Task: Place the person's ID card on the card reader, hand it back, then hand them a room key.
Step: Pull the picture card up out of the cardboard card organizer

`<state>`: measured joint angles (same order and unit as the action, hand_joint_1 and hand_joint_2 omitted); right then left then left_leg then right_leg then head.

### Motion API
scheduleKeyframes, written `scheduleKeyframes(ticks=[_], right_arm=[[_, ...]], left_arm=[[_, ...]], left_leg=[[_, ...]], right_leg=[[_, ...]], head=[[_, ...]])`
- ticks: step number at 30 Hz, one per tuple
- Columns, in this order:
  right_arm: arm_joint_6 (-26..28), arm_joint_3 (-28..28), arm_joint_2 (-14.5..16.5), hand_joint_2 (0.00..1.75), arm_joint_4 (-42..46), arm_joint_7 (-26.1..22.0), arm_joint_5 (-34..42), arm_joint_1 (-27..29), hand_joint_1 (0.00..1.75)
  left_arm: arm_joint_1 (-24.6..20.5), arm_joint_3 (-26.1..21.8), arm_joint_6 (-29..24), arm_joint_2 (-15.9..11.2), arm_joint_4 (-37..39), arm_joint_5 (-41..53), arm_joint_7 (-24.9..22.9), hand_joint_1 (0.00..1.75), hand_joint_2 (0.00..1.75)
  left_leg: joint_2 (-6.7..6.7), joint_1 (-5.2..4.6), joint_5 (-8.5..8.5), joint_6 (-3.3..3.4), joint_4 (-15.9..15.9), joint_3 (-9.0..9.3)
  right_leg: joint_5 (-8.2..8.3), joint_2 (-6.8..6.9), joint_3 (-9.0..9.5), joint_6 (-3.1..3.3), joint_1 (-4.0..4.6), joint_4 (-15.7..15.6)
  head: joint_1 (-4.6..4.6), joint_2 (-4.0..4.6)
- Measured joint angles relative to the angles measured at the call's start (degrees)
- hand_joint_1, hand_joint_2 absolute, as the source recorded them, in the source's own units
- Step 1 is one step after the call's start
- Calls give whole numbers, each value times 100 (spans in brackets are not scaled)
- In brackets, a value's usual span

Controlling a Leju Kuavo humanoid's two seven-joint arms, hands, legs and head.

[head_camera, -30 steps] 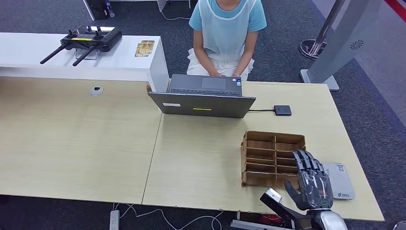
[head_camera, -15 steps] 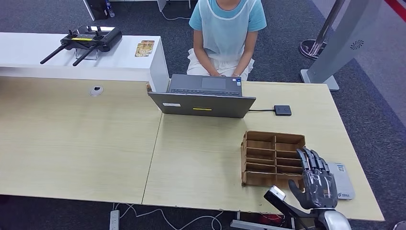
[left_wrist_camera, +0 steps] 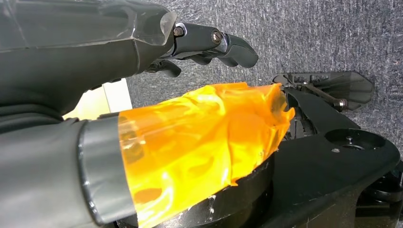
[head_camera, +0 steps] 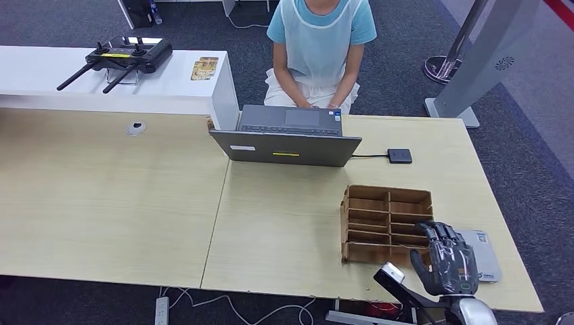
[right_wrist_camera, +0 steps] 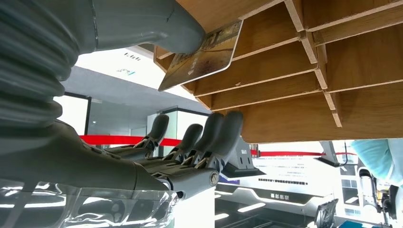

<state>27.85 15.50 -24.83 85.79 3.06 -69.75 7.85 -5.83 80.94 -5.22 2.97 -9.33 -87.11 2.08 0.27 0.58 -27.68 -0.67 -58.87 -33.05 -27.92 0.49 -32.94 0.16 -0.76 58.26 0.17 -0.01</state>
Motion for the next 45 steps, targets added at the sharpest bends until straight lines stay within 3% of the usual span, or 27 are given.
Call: scheduleKeyframes(ticks=[3, 10, 21, 45], right_arm=[[0, 0, 1, 175, 0, -7, -2, 0, 70], [2, -26, 10, 175, 0, -96, 10, 0, 70], [2, -94, 15, 175, 0, -111, 10, 2, 98], [-12, -107, 50, 175, 20, -170, 2, 27, 96]], left_arm=[[0, 0, 0, 0, 0, -1, 0, 0, 0], [0, 0, 0, 0, 0, -6, 0, 0, 0], [0, 0, -1, 0, 0, -11, 0, 0, 0], [-1, 2, -9, 0, 0, -43, 1, 0, 0]], left_leg=[[0, 0, 0, 0, 0, 0], [0, 0, 0, 0, 0, 0], [0, 0, 0, 0, 0, 0], [0, 0, 0, 0, 0, 0]], right_leg=[[0, 0, 0, 0, 0, 0], [0, 0, 0, 0, 0, 0], [0, 0, 0, 0, 0, 0], [0, 0, 0, 0, 0, 0]], head=[[0, -1], [0, -1], [0, -1], [0, 0]])
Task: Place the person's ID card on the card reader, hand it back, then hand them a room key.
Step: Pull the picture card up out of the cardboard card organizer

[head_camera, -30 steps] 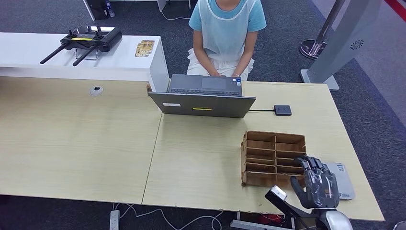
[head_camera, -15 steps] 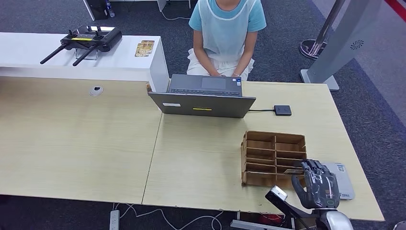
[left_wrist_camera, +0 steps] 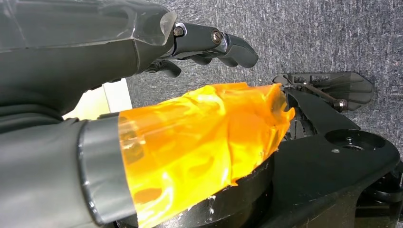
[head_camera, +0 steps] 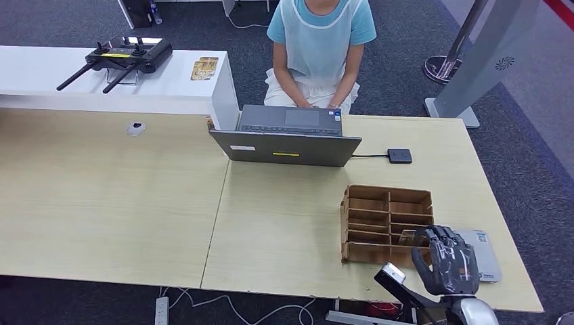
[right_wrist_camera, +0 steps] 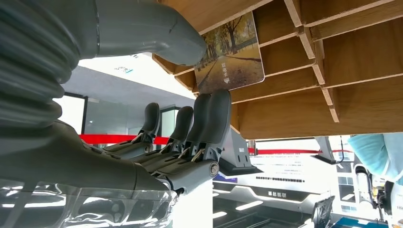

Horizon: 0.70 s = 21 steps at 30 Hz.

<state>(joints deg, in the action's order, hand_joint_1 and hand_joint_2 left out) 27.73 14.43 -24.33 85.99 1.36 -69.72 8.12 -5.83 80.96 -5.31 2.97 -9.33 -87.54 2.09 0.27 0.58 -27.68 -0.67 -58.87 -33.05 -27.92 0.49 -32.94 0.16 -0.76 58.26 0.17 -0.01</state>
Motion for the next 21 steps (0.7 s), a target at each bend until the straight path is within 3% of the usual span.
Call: scheduleKeyframes(ticks=[13, 21], right_arm=[[4, -8, 9, 175, 5, -14, 0, -9, 93], [10, -79, 8, 175, 71, -52, -10, -53, 100]], left_arm=[[0, 0, 0, 0, 0, -7, 1, 0, 0], [-1, 4, 0, 0, 0, -9, 1, 0, 0]], left_leg=[[0, 0, 0, 0, 0, -1], [0, 0, 0, 0, 0, -1]], right_leg=[[0, 0, 0, 0, 0, 0], [0, 0, 0, 0, 0, 0]], head=[[0, 1], [0, 0]])
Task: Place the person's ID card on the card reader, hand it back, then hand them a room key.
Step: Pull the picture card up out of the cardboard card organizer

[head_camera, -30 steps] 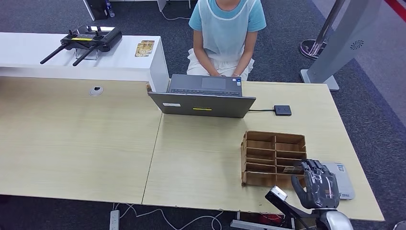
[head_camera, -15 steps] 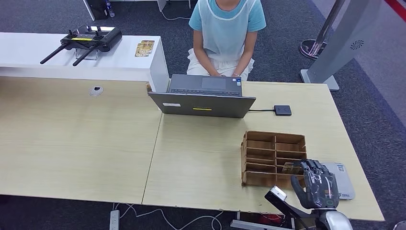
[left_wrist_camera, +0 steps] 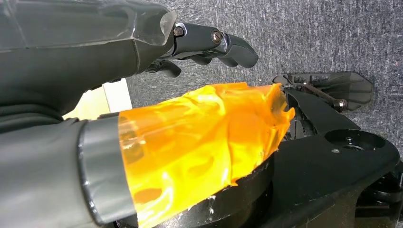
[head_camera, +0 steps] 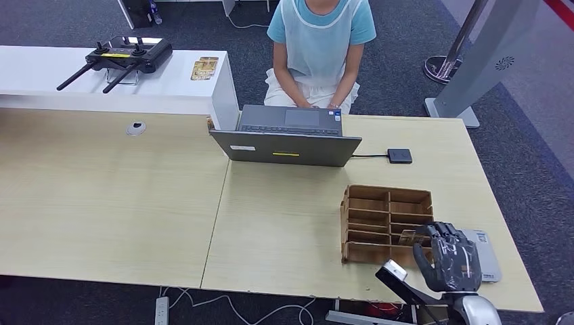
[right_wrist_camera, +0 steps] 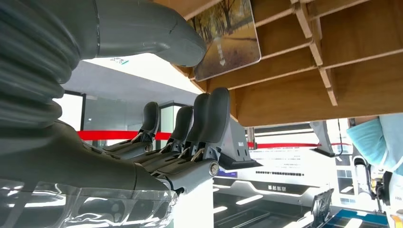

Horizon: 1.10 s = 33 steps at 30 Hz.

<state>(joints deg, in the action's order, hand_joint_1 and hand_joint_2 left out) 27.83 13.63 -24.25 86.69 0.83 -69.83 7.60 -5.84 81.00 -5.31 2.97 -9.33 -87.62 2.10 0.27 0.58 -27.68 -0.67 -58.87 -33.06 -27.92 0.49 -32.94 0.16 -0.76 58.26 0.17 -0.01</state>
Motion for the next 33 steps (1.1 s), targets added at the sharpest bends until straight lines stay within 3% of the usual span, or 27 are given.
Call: scheduleKeyframes(ticks=[33], right_arm=[[-215, 191, 56, 175, -290, -149, -85, -352, 88]], left_arm=[[-5, 94, 3, 2, 35, -13, 1, 0, 0]], left_leg=[[1, 0, 0, 0, 0, -1]], right_leg=[[0, 1, 0, 0, 0, 0]], head=[[0, 1]])
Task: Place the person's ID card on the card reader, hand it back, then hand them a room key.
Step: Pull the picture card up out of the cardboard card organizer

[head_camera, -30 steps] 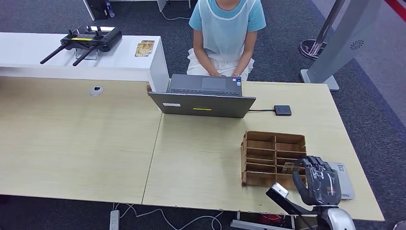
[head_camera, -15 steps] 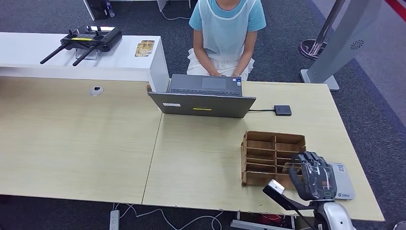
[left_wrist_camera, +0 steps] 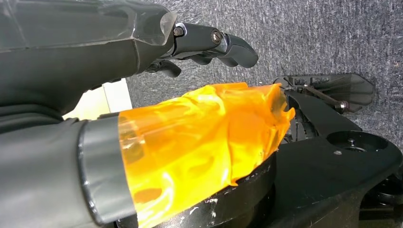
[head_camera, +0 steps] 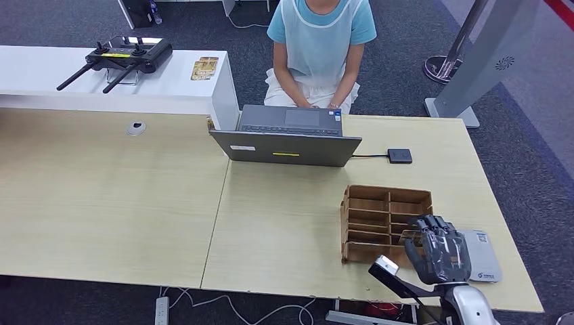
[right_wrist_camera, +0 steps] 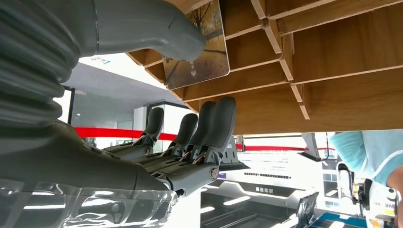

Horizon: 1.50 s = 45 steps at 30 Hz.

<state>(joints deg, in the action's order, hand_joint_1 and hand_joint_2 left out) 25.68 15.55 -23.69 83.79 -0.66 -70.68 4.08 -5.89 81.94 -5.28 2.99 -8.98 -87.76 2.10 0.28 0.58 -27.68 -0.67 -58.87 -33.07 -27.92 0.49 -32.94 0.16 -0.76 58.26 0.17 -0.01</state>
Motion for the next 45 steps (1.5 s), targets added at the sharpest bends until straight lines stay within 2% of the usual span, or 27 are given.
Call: scheduleKeyframes(ticks=[17, 32, 41, 45], right_arm=[[-31, 49, 2, 175, -85, 30, 28, 3, 88], [-28, 50, 2, 175, -104, 98, 29, 23, 106], [-20, 50, 2, 175, -103, 114, 32, 37, 107], [-18, 50, 2, 175, -103, 114, 32, 38, 117]], left_arm=[[0, 4, -3, -2, 0, -9, 6, 0, 0], [1, 22, -10, -2, 0, -13, 4, 0, 0], [1, 42, -13, -2, 2, -13, 4, 0, 0], [1, 43, -14, -2, 2, -13, 4, 0, 0]], left_leg=[[0, 0, 0, 0, 0, 0], [0, 0, 0, 0, 0, 0], [0, 0, 0, 0, 0, 0], [0, 0, 0, 0, 0, 0]], right_leg=[[0, 0, 0, 0, 0, 0], [0, 0, -1, 0, 0, 0], [0, 0, -1, 0, 0, 0], [0, 0, -1, 0, 0, 0]], head=[[0, 0], [0, -1], [0, -1], [0, 0]])
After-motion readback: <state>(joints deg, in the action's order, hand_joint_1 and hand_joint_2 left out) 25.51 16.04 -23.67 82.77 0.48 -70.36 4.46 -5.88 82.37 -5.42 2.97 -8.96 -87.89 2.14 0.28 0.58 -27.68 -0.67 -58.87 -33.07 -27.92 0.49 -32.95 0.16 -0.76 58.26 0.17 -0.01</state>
